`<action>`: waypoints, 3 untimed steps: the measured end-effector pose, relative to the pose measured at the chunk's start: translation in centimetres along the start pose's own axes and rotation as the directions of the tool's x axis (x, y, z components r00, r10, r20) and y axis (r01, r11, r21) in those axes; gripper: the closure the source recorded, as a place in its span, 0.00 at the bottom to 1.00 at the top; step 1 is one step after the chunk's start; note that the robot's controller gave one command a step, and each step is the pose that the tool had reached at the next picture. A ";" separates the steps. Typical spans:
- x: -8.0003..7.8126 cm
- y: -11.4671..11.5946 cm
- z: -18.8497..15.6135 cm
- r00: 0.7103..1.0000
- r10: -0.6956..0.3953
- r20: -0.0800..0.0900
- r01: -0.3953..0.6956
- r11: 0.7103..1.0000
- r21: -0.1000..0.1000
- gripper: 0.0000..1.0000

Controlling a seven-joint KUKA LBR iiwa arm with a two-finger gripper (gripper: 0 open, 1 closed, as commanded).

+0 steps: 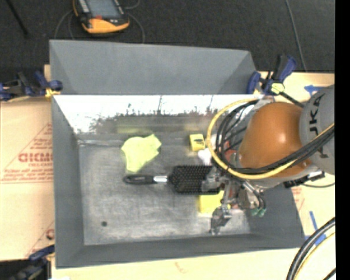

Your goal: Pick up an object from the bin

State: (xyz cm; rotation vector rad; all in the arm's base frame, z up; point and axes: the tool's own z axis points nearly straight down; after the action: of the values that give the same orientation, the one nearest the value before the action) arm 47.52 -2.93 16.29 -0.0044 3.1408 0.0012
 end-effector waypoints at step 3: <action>-2.8 -1.0 -1.6 0.990 -0.138 -0.005 0.138 0.990 0.000 1.00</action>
Offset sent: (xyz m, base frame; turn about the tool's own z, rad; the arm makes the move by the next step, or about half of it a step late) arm 0.0000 0.0000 0.0000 0.0000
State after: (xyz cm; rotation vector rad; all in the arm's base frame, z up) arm 50.30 -3.89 17.87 -0.2223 3.1377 0.0009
